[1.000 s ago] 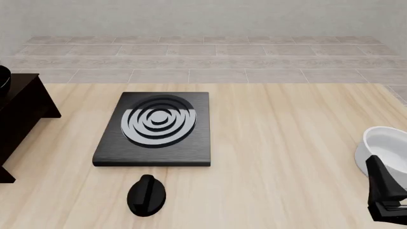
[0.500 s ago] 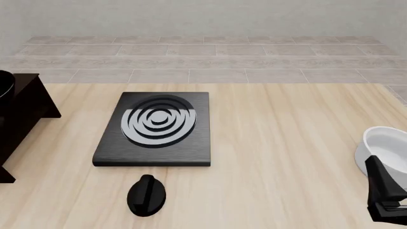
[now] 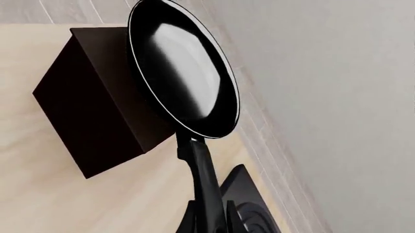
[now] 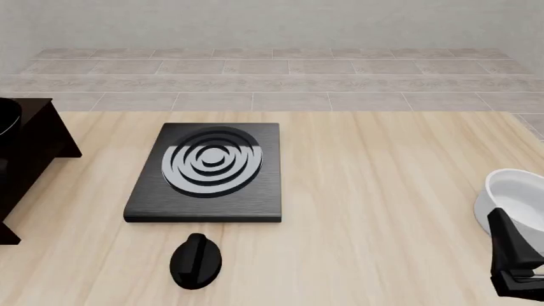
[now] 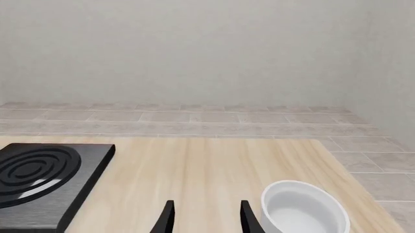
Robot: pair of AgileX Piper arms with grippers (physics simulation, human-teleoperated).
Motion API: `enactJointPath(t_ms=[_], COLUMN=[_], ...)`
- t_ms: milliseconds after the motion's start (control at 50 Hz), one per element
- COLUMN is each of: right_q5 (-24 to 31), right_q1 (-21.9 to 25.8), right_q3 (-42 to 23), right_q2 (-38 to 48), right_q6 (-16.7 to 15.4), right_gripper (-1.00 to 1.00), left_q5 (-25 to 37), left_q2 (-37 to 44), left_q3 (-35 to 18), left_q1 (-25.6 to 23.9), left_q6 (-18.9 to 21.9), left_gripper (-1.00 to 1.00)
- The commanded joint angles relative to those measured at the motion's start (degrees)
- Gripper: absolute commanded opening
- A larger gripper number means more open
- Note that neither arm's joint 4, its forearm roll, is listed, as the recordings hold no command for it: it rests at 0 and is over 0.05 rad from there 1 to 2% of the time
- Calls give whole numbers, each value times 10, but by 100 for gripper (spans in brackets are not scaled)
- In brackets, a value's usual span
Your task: Put the frying pan on top of the cabinet.
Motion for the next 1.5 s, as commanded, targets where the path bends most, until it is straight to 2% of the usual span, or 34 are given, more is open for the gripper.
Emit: enactJointPath(t_ms=[20,380,400,1100,1500], right_q5=[1,1,1,2,3], right_q1=[0,1,1,4,6], right_q3=[0,0,0,0,0], right_q2=[0,0,0,0,0], right_q6=[-1,-1,-1,-4,-8], right_gripper=[100,100,100,100,100], left_q5=[-5,1,2,19,61], left_q2=[7,-3,-2,-26,-74], left_q3=[-4,-1,0,-4,-9], left_q1=[2,5,6,14,19], left_q6=[32,31,29,33,37], left_gripper=[-100,-100,100,100,100])
